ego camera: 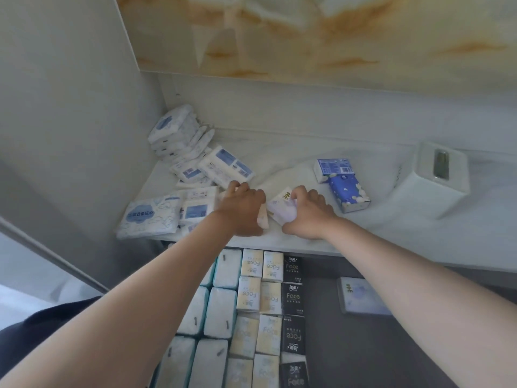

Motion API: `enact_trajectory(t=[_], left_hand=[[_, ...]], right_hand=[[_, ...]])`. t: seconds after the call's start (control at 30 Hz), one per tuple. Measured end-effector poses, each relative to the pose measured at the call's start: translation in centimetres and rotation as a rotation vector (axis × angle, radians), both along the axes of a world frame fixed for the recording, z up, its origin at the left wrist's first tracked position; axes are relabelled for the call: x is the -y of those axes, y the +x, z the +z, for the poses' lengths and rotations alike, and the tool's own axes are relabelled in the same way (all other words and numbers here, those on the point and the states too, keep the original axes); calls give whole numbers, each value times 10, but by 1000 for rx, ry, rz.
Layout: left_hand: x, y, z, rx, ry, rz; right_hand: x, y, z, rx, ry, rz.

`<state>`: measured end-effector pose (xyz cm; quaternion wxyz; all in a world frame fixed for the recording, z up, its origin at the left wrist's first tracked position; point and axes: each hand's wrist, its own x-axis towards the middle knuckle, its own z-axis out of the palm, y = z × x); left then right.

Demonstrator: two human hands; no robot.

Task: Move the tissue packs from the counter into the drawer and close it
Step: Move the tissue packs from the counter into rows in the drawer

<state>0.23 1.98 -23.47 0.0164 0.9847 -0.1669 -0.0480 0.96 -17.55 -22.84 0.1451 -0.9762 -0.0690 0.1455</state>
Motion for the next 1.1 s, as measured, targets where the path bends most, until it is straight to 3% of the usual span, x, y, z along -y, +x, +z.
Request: enact_trajectory(t=[0.27,0.57,0.7,0.83,1.1], left_hand=[[24,-76,7,-186,-318,-109],[40,-146,-28,-333,-149,-209],[38,-144,-44,-207,-17,-316],[40,-136,-55,-130,50,-322],[42,-125,-68,-67,79,-329]], right_hand=[[53,-60,1,-75,15,86],[99,-126,-10,-156,-32,269],[129,-134,-34,-253,-231,224],[149,-128,-51,-307,-279,140],[151,-110,-95,-186,-585,343]])
